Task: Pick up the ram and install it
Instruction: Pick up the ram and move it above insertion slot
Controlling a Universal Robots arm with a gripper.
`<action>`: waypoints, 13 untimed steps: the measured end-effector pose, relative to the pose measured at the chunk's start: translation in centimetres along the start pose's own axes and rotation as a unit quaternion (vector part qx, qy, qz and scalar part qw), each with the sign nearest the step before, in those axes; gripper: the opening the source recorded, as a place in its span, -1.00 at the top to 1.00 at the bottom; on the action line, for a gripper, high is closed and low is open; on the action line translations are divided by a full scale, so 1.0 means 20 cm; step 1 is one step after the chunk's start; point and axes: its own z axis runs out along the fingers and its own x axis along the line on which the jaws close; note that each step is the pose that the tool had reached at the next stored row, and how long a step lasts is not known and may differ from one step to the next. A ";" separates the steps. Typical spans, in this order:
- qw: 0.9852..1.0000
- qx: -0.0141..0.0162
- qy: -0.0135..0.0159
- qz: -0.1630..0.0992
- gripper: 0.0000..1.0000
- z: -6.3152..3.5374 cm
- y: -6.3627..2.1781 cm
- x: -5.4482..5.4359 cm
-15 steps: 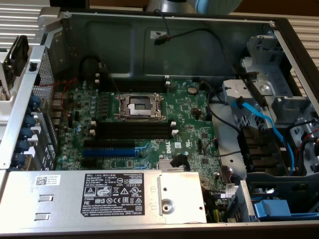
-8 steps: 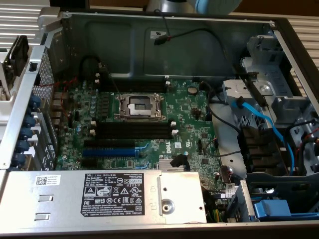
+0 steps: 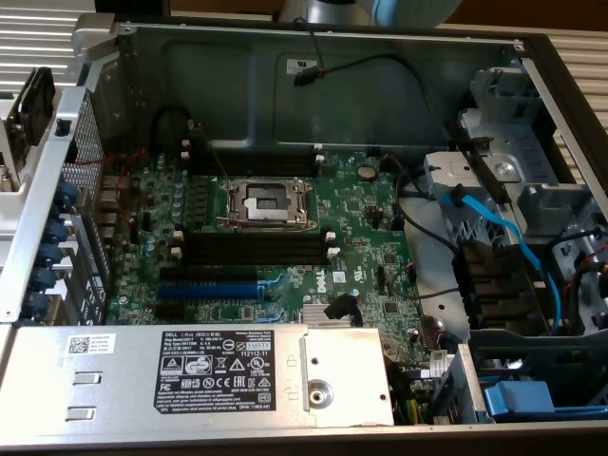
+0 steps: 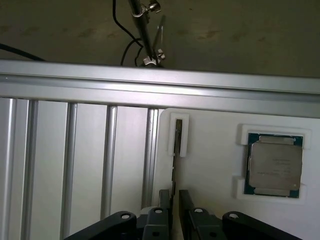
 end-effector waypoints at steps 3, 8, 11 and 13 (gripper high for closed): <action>1.000 0.000 0.000 0.000 0.56 0.001 0.000 0.00; 1.000 0.000 0.000 0.000 0.56 0.001 0.000 0.00; 1.000 0.000 0.000 0.000 0.56 0.001 0.000 0.00; 1.000 0.000 0.000 0.000 0.56 0.001 0.000 0.00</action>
